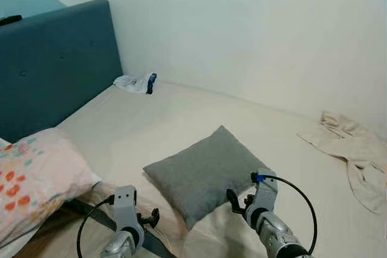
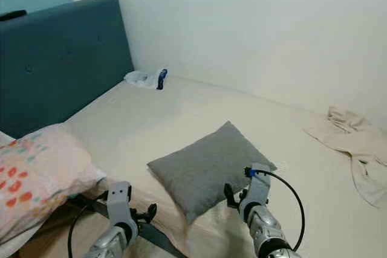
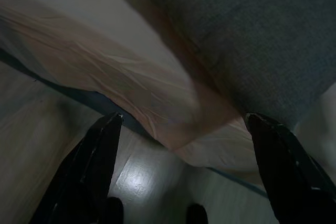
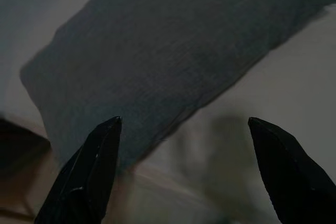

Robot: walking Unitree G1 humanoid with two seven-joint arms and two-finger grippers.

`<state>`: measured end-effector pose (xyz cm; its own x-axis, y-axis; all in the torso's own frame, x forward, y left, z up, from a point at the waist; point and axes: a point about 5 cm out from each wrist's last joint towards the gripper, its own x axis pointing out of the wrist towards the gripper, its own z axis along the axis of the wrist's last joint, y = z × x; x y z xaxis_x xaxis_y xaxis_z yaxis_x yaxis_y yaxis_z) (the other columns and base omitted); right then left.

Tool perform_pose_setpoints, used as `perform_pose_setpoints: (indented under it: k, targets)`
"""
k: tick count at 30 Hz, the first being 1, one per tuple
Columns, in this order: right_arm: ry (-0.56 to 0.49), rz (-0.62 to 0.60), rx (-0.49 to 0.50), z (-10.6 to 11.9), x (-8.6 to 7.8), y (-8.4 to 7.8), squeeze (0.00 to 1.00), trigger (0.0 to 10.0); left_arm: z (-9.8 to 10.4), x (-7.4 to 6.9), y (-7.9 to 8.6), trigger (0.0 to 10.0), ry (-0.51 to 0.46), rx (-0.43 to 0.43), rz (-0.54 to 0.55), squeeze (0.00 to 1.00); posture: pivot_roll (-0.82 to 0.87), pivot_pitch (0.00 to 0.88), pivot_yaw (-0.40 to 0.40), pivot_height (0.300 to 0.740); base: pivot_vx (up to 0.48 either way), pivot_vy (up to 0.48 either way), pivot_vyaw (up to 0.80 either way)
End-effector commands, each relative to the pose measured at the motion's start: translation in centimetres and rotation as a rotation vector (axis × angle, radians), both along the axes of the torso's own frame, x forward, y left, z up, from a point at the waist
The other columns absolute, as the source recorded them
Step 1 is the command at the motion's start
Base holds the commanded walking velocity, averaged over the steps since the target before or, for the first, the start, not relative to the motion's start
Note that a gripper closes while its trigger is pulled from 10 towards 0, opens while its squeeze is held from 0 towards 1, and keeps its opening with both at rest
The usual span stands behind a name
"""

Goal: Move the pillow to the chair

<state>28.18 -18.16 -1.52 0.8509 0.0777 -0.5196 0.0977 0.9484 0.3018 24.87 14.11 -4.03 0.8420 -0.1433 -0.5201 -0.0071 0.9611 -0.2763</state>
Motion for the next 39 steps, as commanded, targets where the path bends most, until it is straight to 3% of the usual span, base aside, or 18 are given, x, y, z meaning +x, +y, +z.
perform_pose_setpoints:
  k: [1,11,16,27,39]
  targets:
    - [-0.014,-0.018,0.039,0.5,0.5,0.0,0.00,10.0,-0.3,-0.4,0.0,10.0,0.019,0.009,-0.012,0.00,-0.06,0.000,-0.033,0.715,0.000,0.000,0.00]
    - [-0.118,-0.083,0.193,2.5,2.2,-1.3,0.00,10.0,0.1,0.0,0.3,10.0,-0.011,0.027,-0.003,0.00,-0.06,0.000,-0.029,0.675,0.000,0.000,0.00]
    - [-0.150,-0.069,0.217,2.8,2.5,-0.8,0.00,10.0,-0.5,-0.7,1.5,10.0,0.016,0.048,0.008,0.00,-0.07,0.000,0.002,0.650,0.000,0.000,0.00]
    - [-0.179,-0.061,0.278,2.7,2.3,0.0,0.00,10.0,-0.1,-0.6,3.2,10.0,-0.008,0.076,0.039,0.00,-0.04,0.000,0.023,0.600,0.000,0.000,0.00]
    - [-0.354,-0.074,0.429,5.7,4.5,-0.1,0.00,10.0,0.6,-0.3,5.2,10.0,-0.063,0.108,0.072,0.00,0.02,0.000,0.046,0.550,0.000,0.000,0.00]
